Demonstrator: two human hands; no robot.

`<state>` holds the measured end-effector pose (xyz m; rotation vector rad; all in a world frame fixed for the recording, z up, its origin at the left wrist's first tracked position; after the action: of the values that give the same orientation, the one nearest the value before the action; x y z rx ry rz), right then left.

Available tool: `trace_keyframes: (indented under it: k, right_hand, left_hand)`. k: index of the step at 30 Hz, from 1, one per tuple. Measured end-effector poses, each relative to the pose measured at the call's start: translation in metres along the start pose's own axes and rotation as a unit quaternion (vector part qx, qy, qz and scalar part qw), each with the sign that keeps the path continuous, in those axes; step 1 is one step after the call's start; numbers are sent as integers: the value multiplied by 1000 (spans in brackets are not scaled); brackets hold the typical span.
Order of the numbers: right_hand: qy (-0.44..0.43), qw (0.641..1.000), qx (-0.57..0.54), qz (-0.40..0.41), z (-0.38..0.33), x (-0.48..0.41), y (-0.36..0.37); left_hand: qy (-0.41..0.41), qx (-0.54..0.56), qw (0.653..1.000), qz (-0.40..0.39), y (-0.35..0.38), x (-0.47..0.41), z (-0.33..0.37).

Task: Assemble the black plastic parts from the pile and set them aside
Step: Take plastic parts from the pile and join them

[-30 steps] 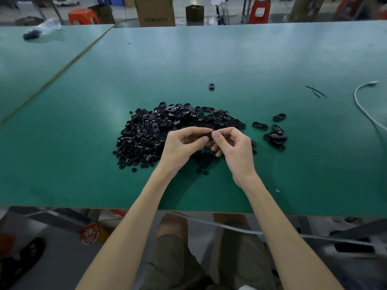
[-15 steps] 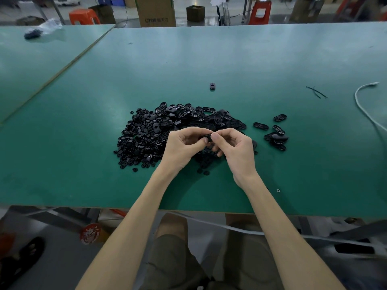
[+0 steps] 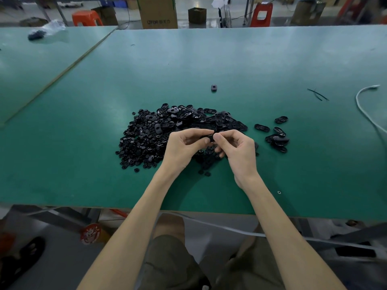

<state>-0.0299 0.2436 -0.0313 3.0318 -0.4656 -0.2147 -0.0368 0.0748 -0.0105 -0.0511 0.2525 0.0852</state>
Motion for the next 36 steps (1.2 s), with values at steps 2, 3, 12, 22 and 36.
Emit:
trace_keyframes:
  k: [2,3,12,22,36]
  right_hand:
    - [0,1000,3,0,0,0,0]
    - [1,1000,5,-2,0,0,1]
    - [15,1000,6,11,3,-1,-1]
    - [13,999,28,23,3,-3,0]
    - [140,976,-164,10,21,-6,-6]
  left_hand:
    - [4,-5,1000,2,0,0,1]
    - [7,-10,1000,5,0,0,1]
    - [135,-219,966,38,9,6,17]
    - [122,-245,959,72,33,-18,52]
    - [27,-313,940,-134,169,-41,40]
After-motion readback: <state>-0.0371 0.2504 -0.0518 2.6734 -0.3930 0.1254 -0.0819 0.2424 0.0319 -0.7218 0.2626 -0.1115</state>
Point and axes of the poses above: each hand's wrist, its own x-axis away from the middle knuckle, its own y-axis out of the palm, z = x × y, the point moved 8 cm from there along -x, towards the middle knuckle, and after that the axes turned 11 degrees about z, right-handed, at the moved point
